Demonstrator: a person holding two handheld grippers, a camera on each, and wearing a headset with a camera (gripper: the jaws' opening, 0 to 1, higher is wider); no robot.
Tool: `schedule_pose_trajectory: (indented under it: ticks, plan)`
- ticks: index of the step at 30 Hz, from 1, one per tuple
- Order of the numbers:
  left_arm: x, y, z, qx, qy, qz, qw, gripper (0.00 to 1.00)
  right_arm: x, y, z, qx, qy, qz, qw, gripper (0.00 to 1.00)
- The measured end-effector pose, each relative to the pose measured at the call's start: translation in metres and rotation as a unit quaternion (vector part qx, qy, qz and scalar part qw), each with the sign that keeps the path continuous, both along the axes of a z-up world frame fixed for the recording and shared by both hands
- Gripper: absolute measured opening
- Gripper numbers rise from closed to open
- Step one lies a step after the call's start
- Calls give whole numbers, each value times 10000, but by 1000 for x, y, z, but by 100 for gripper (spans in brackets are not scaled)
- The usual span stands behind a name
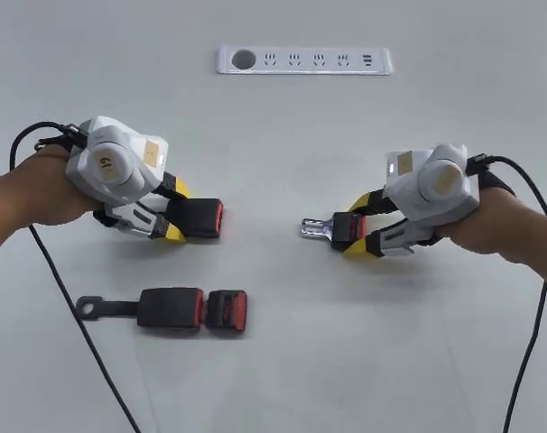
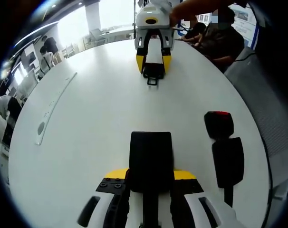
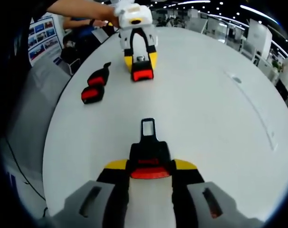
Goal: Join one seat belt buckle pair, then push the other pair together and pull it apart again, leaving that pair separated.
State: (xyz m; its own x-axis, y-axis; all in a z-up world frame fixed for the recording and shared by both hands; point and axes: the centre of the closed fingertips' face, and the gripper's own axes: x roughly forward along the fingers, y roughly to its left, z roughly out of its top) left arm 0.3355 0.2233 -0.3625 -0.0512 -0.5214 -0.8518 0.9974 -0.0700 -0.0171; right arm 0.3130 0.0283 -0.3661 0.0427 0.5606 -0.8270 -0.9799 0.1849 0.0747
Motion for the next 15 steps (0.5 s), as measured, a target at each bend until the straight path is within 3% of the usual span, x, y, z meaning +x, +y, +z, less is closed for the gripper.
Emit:
schedule_pose_trajectory:
  ticks: [15]
  plan:
    - [1,0,0,121,20,-10,9999,33,8,27,0,-72,-31,275,9996,33]
